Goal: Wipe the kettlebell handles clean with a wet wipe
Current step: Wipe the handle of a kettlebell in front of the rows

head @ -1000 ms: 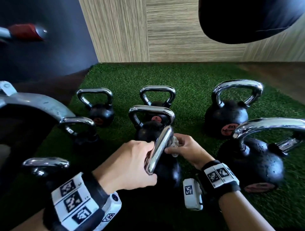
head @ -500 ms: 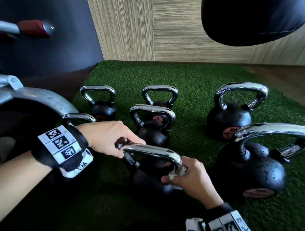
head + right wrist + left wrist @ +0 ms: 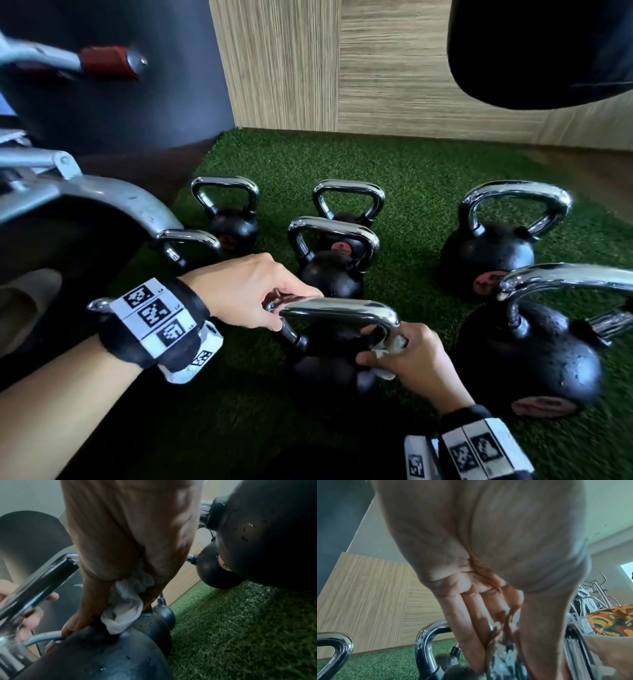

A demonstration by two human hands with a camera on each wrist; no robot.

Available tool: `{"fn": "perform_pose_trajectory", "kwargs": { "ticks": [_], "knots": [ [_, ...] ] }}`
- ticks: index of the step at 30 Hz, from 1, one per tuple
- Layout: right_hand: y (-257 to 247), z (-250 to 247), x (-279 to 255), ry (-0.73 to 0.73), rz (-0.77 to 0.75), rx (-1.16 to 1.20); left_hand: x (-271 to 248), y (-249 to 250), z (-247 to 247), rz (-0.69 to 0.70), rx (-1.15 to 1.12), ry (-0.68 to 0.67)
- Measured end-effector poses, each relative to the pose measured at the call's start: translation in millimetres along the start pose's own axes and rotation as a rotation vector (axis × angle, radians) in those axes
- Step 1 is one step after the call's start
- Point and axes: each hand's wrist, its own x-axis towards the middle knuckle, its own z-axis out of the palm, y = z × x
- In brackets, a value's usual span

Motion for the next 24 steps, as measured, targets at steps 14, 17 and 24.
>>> {"fn": "perform_pose_trajectory", "kwargs": {
  "ticks": [14, 17, 24],
  "knots": [
    [-66.5, -50.4, -27.8, -0.249, 0.307, -0.395, -36.5, -20.7, 46.2, 0.051, -0.201, 0.511],
    [-106.2, -66.2, -57.9, -0.176, 0.423, -0.295, -56.2, -14.6, 61.6, 0.107, -0.4, 0.566],
    [-216.5, -62.6, -138.6, 0.028, 0.386, -0.004, -116.5, -4.4, 91.8, 0.075, -0.689, 0.182]
  ]
}}
